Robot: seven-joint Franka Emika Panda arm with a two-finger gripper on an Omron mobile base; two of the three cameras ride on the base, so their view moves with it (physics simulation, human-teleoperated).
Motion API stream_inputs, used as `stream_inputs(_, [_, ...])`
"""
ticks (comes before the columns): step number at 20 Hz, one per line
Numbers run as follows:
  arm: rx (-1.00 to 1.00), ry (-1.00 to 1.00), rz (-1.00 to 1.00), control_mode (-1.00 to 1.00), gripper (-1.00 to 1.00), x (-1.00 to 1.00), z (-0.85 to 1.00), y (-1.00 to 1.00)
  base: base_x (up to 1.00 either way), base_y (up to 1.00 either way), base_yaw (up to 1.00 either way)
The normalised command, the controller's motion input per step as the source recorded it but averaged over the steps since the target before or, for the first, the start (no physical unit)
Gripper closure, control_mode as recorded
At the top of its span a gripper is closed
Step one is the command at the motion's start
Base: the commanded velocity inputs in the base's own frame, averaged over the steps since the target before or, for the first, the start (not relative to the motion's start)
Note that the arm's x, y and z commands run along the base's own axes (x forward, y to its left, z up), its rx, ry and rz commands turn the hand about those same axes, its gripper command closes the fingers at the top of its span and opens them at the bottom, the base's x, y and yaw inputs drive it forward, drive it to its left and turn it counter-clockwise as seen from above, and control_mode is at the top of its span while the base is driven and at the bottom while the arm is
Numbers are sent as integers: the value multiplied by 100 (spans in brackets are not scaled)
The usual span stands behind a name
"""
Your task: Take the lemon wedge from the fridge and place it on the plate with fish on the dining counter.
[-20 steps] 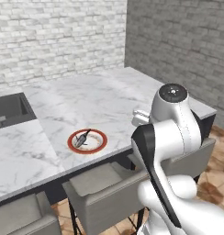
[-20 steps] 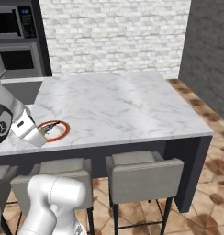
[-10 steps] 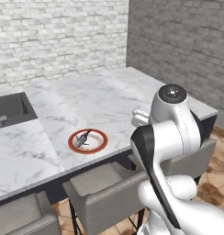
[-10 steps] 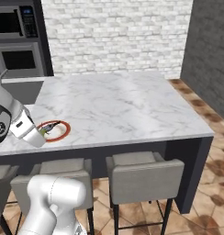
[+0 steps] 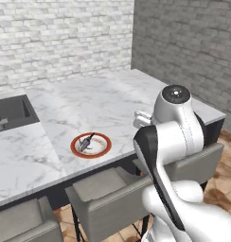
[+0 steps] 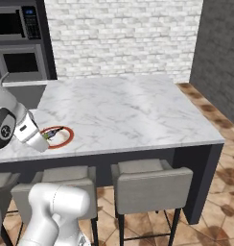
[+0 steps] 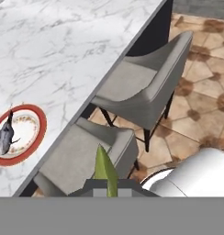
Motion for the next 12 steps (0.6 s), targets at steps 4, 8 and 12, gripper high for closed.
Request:
stream_inputs(4, [19,0,0,-100,100,100,-5,38,0,0,0])
stream_inputs(8, [22,0,0,-100,100,100,-19,40,0,0,0])
stream_inputs(12, [13,8,0,-100,100,100,-51,65,0,0,0])
